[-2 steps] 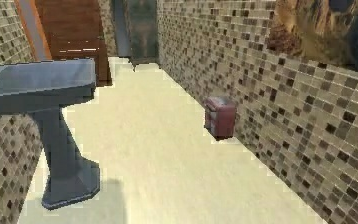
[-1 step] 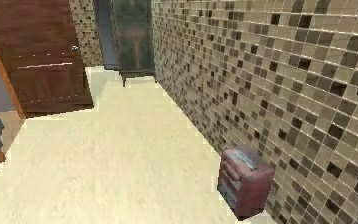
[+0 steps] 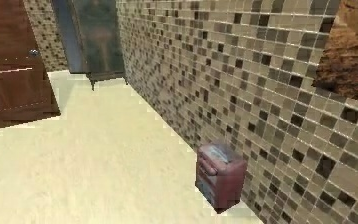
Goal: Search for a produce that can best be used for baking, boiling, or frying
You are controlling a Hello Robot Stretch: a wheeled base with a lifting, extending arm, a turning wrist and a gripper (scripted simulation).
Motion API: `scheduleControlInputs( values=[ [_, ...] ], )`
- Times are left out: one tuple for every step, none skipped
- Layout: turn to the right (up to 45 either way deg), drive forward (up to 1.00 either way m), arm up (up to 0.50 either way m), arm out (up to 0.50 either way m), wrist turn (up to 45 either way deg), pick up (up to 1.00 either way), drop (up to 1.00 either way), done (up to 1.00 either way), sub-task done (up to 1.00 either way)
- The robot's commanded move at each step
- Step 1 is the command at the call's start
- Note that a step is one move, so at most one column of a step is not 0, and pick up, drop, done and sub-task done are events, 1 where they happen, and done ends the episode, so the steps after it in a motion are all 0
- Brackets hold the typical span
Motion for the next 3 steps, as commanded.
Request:
scheduleControlInputs(
  values=[
    [0.0,0.05,0.0,0.0,0.0,0.0,0.0,0.0,0.0],
    [-27.0,0.0,0.0,0.0,0.0,0.0,0.0,0.0,0.0],
    [0.0,1.0,0.0,0.0,0.0,0.0,0.0,0.0,0.0]
  ],
)
